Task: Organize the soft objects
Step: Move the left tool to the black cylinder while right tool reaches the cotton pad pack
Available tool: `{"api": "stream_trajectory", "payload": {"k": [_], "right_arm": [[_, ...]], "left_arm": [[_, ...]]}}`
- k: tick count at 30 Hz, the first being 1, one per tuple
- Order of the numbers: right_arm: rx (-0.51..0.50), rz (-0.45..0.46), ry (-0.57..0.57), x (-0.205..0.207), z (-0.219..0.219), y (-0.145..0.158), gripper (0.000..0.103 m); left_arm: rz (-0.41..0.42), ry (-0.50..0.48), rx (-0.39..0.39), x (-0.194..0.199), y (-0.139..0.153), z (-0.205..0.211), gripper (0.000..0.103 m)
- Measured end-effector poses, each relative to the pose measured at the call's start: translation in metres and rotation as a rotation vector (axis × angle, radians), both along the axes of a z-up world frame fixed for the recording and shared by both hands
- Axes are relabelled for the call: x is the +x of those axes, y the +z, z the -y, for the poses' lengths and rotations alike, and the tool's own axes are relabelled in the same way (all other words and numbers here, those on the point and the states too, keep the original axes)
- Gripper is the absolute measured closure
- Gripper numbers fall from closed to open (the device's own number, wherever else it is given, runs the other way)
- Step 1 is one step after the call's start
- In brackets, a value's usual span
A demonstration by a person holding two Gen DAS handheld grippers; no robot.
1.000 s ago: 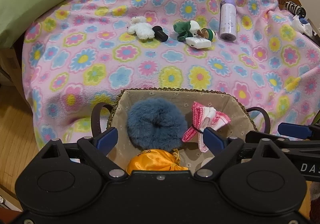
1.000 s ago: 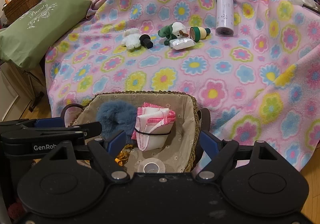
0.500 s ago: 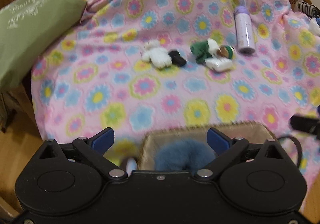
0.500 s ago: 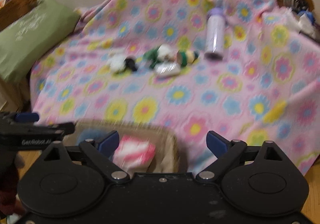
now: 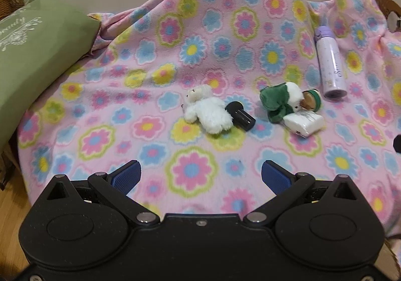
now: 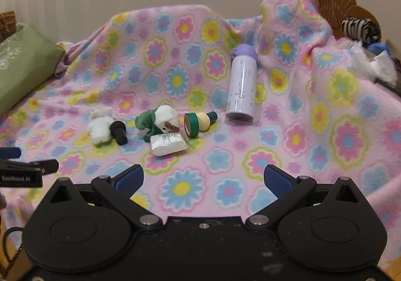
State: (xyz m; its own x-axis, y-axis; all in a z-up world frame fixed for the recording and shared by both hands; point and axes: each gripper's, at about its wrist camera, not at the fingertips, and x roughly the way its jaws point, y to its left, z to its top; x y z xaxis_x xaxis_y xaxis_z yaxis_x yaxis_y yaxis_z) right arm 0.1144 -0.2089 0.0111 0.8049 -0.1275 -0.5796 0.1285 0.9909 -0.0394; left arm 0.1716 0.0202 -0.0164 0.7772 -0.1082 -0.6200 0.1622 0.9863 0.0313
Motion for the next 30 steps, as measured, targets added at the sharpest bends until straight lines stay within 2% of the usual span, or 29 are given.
{"api": "stream_trajectory", "payload": {"k": [10, 15, 19, 26, 28, 30], "right_arm": [[-0.034, -0.076, 0.047, 0.055, -0.001, -0.039, 0.000], [0.002, -0.153, 0.070, 0.082, 0.001, -0.052, 0.000], [0.021, -0.195, 0.077, 0.103, 0.001, -0.054, 0.000], [-0.046, -0.195, 0.135, 0.129, -0.003, -0.044, 0.000], [-0.056, -0.199, 0.149, 0.137, -0.002, -0.044, 0.000], [-0.064, -0.200, 0.158, 0.143, -0.002, -0.047, 0.000]], "left_arm": [[-0.023, -0.023, 0.048, 0.051, -0.033, 0.011, 0.003], [-0.024, -0.039, 0.060, 0.071, -0.043, 0.015, 0.003], [-0.022, -0.050, 0.082, 0.088, -0.049, 0.019, 0.003], [-0.036, -0.040, 0.098, 0.121, -0.062, 0.023, 0.003], [-0.050, -0.028, 0.087, 0.129, -0.069, 0.023, 0.002], [-0.052, -0.025, 0.031, 0.132, -0.074, 0.017, 0.002]]}}
